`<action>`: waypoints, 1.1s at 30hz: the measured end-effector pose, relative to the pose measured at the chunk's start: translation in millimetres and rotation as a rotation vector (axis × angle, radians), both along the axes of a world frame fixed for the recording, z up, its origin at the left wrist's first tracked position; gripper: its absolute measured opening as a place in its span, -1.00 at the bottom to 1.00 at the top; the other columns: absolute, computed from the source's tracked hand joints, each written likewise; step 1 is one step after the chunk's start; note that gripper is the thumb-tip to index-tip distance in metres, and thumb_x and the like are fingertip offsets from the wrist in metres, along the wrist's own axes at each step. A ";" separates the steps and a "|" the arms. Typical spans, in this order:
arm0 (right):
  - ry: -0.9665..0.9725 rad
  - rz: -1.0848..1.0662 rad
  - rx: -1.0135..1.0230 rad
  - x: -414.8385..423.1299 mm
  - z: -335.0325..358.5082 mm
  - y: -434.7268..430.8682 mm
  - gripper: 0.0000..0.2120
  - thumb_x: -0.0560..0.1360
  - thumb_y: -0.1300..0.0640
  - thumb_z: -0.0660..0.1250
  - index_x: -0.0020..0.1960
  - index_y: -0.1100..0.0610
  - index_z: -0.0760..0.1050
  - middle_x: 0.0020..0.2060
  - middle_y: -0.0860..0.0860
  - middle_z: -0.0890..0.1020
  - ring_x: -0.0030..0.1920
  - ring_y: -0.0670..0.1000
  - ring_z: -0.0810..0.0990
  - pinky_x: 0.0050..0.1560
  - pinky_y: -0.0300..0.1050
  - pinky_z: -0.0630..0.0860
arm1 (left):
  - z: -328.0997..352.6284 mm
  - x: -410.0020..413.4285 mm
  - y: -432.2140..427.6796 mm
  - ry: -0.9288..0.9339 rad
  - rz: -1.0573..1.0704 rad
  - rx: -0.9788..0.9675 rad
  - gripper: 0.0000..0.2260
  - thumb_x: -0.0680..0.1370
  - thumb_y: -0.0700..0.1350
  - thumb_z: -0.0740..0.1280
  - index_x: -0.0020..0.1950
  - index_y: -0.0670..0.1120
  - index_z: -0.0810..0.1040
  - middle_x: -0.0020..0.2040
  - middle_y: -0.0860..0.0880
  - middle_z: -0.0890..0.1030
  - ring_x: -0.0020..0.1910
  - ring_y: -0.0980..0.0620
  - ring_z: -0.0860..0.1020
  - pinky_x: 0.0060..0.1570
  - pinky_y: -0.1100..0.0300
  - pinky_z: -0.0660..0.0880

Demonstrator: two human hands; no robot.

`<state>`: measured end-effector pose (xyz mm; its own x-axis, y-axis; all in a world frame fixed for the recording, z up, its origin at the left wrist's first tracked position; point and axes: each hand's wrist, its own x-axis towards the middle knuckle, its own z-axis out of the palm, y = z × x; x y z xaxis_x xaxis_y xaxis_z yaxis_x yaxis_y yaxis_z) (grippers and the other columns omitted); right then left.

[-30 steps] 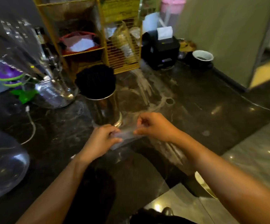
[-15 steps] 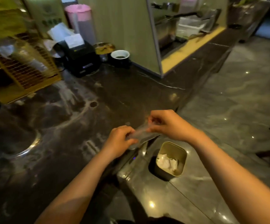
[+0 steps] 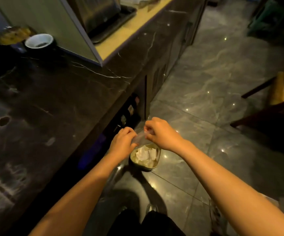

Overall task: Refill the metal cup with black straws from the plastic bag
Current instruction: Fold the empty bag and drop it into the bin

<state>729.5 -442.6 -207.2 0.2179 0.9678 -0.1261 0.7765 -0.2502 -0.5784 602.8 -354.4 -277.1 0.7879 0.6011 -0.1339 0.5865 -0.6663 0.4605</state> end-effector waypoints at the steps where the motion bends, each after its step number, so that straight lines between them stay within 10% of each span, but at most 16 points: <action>1: 0.012 -0.024 -0.009 4.7 -13.4 1.8 -0.96 0.41 0.24 0.28 -0.14 0.19 0.45 -0.20 0.09 0.44 -0.11 0.16 0.49 -0.08 0.04 0.43 | -12.0 7.5 2.4 0.028 -0.012 0.009 -0.72 0.44 -0.13 0.32 0.12 -0.16 0.47 0.25 -0.13 0.41 0.23 -0.11 0.35 0.16 0.05 0.33; 9: 0.103 -0.262 -0.067 42.5 -177.2 7.0 -0.90 0.44 0.26 0.20 -0.13 0.26 0.47 -0.14 0.28 0.62 -0.10 0.27 0.56 -0.17 0.04 0.43 | -180.4 40.0 21.6 0.312 -0.065 0.047 -0.37 0.46 0.07 0.27 0.43 0.02 0.03 0.51 -0.18 -0.10 0.47 -0.16 0.01 0.41 -0.05 0.10; 22: 0.183 -0.361 -0.389 48.8 -529.8 35.0 -0.81 0.49 0.24 0.17 0.06 0.28 0.45 -0.01 0.29 0.61 0.00 0.27 0.57 -0.01 0.05 0.49 | -493.1 32.1 50.1 0.364 -0.089 0.067 -0.41 0.55 0.05 0.04 0.41 -0.12 -0.24 0.51 -0.18 -0.09 0.48 -0.11 -0.13 0.40 0.03 -0.20; 33: 0.247 -0.149 -0.641 33.2 -692.7 101.6 -0.78 0.53 0.25 0.13 0.13 0.28 0.42 0.16 0.26 0.52 0.14 0.19 0.49 0.15 -0.02 0.40 | -579.2 29.1 64.3 0.291 -0.043 0.140 -0.39 0.54 0.05 0.02 0.34 -0.14 -0.34 0.40 -0.11 -0.29 0.39 -0.04 -0.34 0.35 0.04 -0.38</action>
<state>762.6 -341.0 -899.9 0.2340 0.6482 -0.7246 0.5722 -0.6944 -0.4364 631.8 -290.1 -856.3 0.7537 0.5967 -0.2755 0.6502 -0.7381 0.1802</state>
